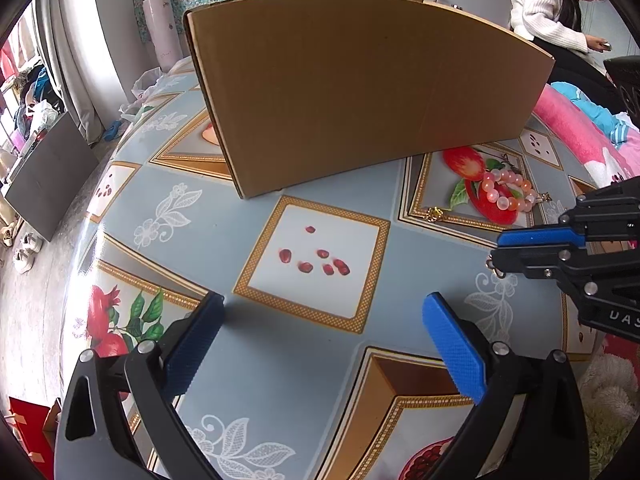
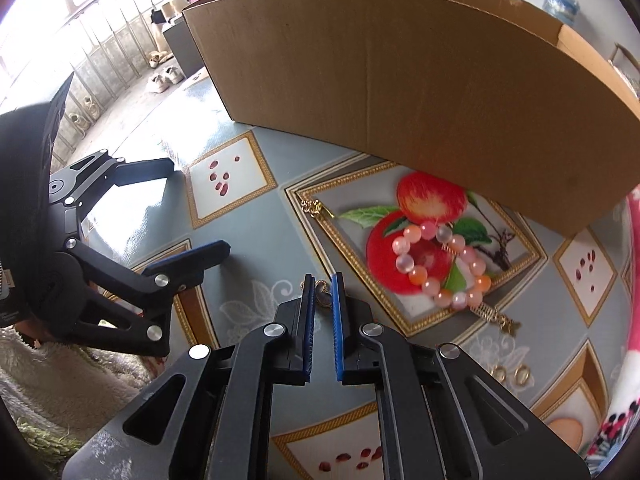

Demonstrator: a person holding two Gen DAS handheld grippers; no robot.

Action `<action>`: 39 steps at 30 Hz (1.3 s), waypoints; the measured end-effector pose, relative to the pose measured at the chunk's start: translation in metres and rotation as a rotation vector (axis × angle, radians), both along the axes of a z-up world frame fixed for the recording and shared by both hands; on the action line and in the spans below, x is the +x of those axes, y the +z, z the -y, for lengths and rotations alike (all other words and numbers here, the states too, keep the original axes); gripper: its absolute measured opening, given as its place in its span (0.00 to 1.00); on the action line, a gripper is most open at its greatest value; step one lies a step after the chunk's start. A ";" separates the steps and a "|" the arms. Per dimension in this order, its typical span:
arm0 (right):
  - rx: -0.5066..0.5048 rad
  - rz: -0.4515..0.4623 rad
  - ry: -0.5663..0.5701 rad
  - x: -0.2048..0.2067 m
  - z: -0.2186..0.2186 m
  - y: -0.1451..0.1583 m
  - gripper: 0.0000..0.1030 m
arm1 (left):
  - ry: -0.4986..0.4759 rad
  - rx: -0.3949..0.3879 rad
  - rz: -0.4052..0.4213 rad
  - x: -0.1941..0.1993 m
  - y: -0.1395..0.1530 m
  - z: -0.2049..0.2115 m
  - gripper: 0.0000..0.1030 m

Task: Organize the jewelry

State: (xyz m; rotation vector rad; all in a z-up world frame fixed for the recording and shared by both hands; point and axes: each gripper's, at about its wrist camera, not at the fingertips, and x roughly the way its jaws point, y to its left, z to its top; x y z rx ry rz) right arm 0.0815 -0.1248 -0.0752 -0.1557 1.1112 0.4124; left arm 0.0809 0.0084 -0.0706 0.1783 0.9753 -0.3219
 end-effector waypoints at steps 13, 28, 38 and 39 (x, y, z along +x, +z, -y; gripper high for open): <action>0.042 0.053 0.039 0.027 -0.007 0.009 0.11 | 0.006 0.004 -0.008 0.002 -0.001 -0.002 0.95; 0.265 0.022 -0.024 0.020 0.026 0.039 0.01 | 0.007 0.005 -0.009 0.003 -0.001 -0.001 0.95; 0.275 0.005 -0.015 0.021 0.017 0.033 0.32 | 0.011 0.005 -0.003 0.000 -0.001 -0.001 0.95; 0.274 0.008 -0.023 0.020 0.015 0.034 0.33 | 0.011 0.006 -0.003 0.000 -0.001 -0.001 0.95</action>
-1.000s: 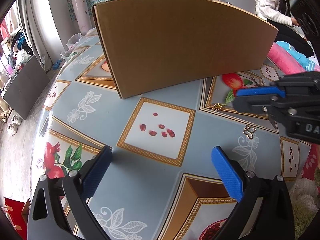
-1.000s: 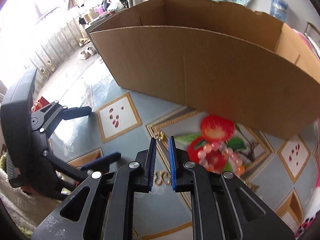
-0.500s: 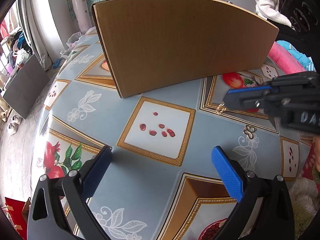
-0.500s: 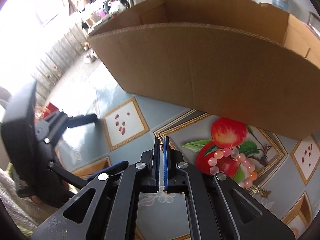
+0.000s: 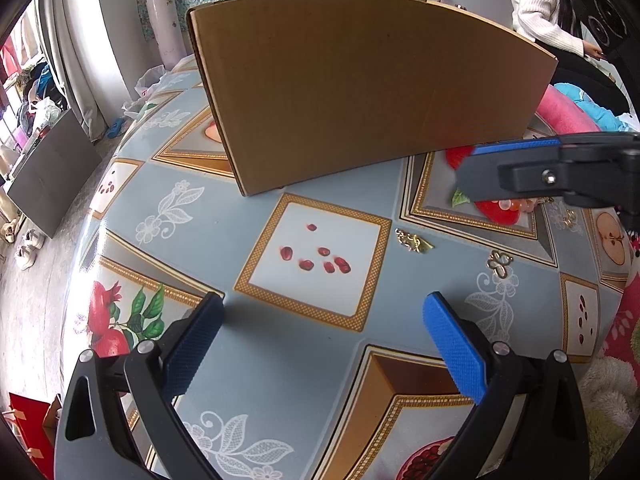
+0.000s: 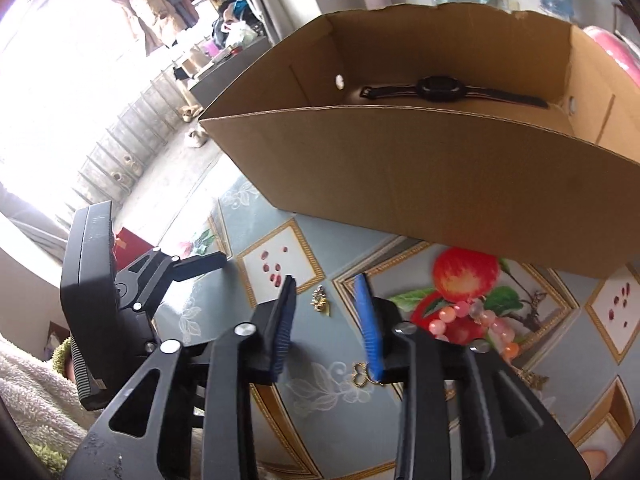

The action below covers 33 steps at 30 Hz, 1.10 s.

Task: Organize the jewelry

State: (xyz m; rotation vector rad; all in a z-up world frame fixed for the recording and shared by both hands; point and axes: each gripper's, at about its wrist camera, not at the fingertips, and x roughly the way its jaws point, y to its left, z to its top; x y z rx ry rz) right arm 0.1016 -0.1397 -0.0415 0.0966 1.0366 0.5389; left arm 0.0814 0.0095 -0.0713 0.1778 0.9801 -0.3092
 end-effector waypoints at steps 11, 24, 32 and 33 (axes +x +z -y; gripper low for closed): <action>-0.103 0.027 -0.061 -0.035 0.026 -0.003 0.33 | -0.015 -0.010 0.002 -0.005 0.002 -0.002 0.95; -0.159 0.055 -0.077 -0.063 0.037 -0.017 0.41 | -0.088 -0.101 0.073 -0.010 0.024 0.014 0.79; -0.129 0.065 -0.088 -0.073 0.050 -0.018 0.42 | -0.134 -0.123 0.030 0.006 0.019 0.033 0.53; -0.126 0.066 -0.090 -0.073 0.051 -0.017 0.42 | -0.134 -0.123 0.028 0.007 0.018 0.034 0.48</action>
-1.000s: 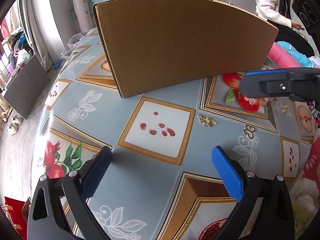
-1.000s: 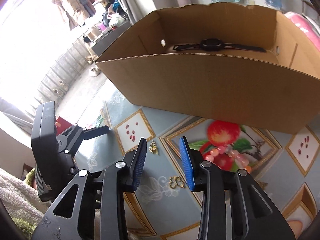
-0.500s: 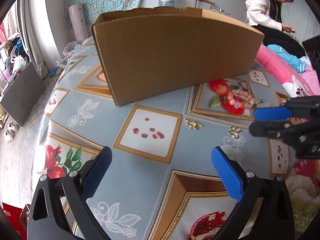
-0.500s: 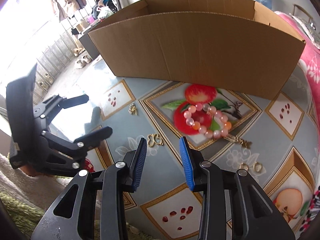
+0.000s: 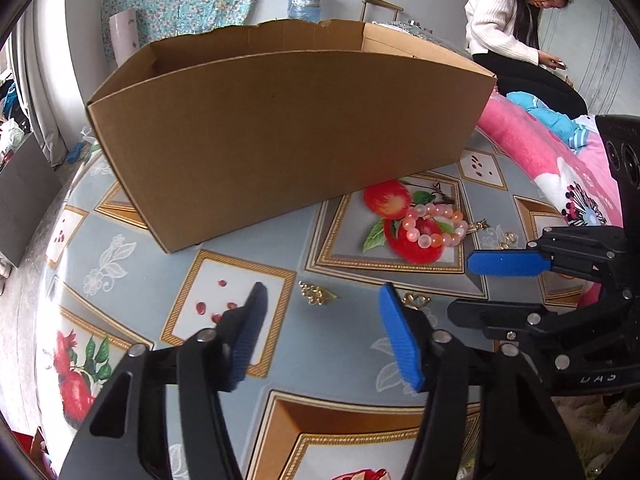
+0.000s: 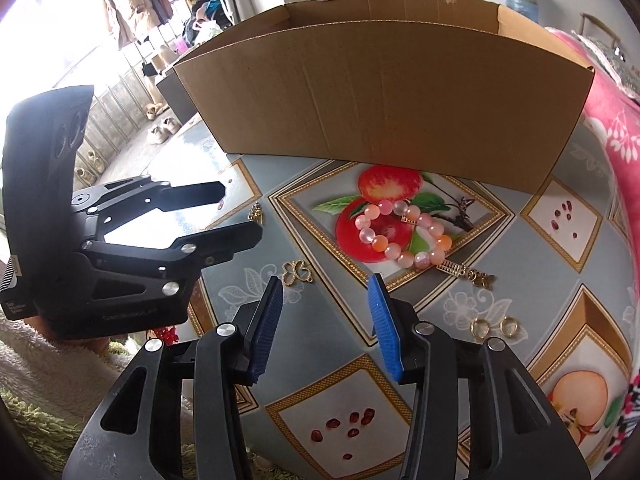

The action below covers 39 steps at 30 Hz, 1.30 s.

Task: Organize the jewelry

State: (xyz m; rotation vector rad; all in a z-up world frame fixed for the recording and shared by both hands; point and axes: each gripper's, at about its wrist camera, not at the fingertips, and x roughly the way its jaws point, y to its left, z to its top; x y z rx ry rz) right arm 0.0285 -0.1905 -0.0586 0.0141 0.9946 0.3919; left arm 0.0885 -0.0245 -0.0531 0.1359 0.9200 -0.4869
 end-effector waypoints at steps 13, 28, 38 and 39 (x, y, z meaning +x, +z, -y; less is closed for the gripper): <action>0.020 0.016 -0.007 -0.005 0.013 0.007 0.42 | -0.005 0.067 -0.010 0.011 -0.010 0.007 0.15; -0.003 0.015 -0.017 -0.005 0.009 0.012 0.42 | -0.012 0.113 0.030 0.005 -0.011 0.011 0.02; -0.011 -0.002 0.004 0.003 -0.009 0.007 0.42 | 0.045 0.082 0.027 -0.002 -0.004 -0.018 0.01; -0.014 -0.004 0.007 0.004 -0.011 0.007 0.42 | 0.052 0.077 0.025 -0.002 -0.004 -0.021 0.01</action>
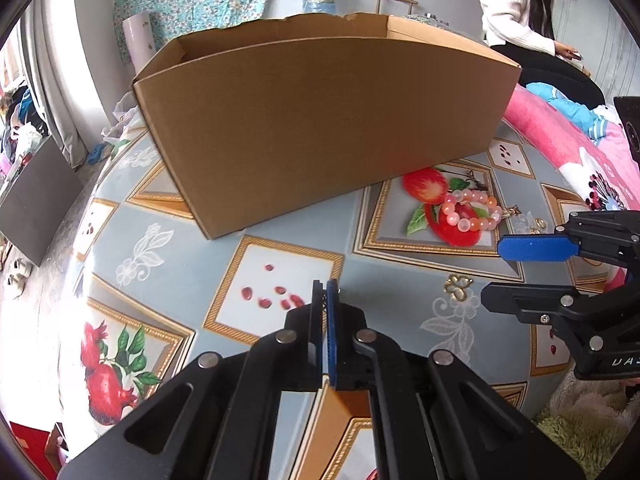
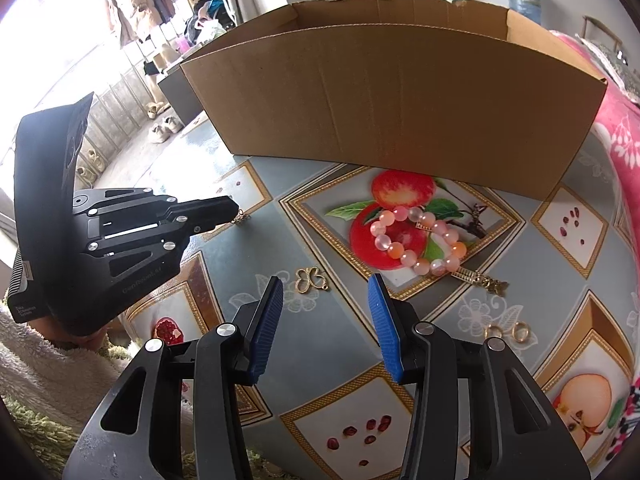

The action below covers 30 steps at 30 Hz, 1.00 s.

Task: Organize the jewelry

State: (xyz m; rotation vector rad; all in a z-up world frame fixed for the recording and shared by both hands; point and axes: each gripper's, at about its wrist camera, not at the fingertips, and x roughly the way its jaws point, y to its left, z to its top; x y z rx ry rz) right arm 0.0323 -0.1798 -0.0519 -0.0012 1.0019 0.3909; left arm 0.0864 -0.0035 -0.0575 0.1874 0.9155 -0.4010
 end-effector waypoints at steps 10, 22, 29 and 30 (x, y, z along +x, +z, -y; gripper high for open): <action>0.009 0.000 0.014 0.011 -0.020 -0.003 0.42 | 0.005 -0.100 0.041 -0.007 0.022 -0.021 0.01; -0.018 -0.016 0.045 0.015 -0.026 -0.015 0.42 | -0.007 -0.111 0.007 -0.008 0.012 -0.013 0.01; -0.067 0.004 0.083 0.019 -0.037 -0.019 0.38 | -0.013 -0.104 0.008 -0.008 0.009 -0.010 0.01; -0.079 0.008 0.090 0.020 -0.040 -0.019 0.35 | -0.012 -0.104 0.009 -0.008 0.009 -0.011 0.01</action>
